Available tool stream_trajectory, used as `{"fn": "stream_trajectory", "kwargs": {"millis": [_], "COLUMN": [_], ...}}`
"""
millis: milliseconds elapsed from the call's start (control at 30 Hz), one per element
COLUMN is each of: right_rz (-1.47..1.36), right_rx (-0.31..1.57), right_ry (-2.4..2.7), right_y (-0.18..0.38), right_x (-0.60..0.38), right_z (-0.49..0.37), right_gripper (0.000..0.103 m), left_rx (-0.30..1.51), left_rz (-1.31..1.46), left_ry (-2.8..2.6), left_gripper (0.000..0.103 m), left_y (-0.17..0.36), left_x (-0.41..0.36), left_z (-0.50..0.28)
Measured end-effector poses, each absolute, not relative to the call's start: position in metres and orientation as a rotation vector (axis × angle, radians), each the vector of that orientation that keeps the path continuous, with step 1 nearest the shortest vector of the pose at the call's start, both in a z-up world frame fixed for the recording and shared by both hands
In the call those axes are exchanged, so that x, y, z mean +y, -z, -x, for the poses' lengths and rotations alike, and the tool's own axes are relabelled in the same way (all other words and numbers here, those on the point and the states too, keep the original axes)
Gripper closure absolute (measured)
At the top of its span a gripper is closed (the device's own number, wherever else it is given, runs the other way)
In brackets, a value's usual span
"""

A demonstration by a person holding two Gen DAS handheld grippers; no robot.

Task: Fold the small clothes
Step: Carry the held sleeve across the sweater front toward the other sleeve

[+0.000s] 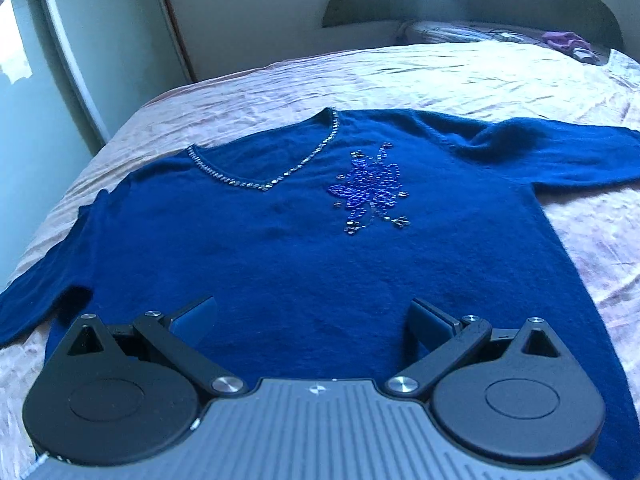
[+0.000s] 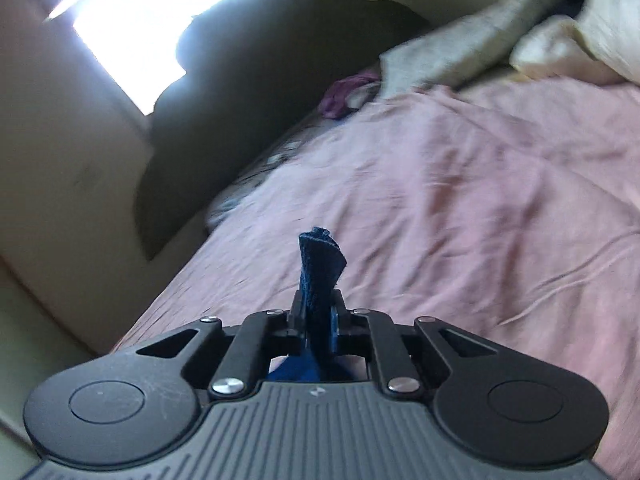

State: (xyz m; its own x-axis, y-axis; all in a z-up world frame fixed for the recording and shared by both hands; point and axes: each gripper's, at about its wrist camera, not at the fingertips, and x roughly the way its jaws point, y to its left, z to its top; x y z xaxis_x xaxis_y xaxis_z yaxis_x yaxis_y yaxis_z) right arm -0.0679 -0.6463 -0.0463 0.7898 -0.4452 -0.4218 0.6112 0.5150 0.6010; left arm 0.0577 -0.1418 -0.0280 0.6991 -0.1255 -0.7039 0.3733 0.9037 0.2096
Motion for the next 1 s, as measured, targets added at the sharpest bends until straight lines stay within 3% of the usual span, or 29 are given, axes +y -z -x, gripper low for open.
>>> {"fn": "stream_trajectory", "kwargs": {"millis": [267, 600, 1000], "right_rz": [-0.695, -0.353, -0.240], "right_rx": [0.250, 0.279, 0.369], "right_ry": [0.438, 0.298, 0.133], "right_y": [0.017, -0.018, -0.011], "right_x": [-0.577, -0.468, -0.377], "right_z": [0.044, 0.022, -0.006], "right_gripper": [0.092, 0.092, 0.092], "left_rx": [0.746, 0.754, 0.750], "left_rz": [-0.378, -0.377, -0.376], "left_ry": [0.238, 0.217, 0.197], "left_gripper": [0.000, 0.000, 0.000], "left_y": [0.030, 0.032, 0.034], "left_x": [-0.138, -0.134, -0.129], "left_z": [-0.061, -0.066, -0.070]}}
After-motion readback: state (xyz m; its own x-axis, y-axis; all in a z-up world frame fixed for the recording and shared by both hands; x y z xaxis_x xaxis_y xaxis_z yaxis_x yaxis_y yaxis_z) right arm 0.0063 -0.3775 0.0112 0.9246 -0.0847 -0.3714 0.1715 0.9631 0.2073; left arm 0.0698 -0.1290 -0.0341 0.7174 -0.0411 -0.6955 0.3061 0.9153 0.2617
